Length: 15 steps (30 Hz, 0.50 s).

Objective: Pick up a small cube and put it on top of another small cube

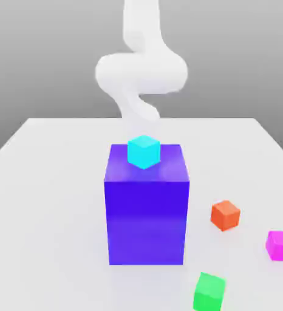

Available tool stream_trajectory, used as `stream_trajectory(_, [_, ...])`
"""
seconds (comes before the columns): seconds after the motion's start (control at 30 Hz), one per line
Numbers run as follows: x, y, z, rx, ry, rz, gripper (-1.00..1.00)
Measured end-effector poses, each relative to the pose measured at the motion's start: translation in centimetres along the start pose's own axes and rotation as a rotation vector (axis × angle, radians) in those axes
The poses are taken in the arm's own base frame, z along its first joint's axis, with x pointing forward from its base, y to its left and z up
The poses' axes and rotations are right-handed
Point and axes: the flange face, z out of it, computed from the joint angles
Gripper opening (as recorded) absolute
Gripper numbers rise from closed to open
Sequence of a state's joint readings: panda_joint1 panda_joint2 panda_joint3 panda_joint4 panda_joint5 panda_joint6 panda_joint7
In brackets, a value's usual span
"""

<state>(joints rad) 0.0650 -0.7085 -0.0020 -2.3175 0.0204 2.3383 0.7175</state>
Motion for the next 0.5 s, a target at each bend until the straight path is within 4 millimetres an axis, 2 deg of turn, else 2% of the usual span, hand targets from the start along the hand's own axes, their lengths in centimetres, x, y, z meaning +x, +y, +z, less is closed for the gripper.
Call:
stream_trajectory(0.1, [-2.7,-2.0,6.3,-0.006,-0.112,-0.145,0.0])
stream_trajectory(0.23, [-7.8,-4.2,13.7,-0.012,-0.247,-0.336,0.0])
stream_trajectory(0.37, [-14.5,-5.5,20.2,-0.016,-0.374,-0.532,0.0])
stream_trajectory(0.5, [-22.1,-5.7,25.7,-0.022,-0.494,-0.733,0.0])
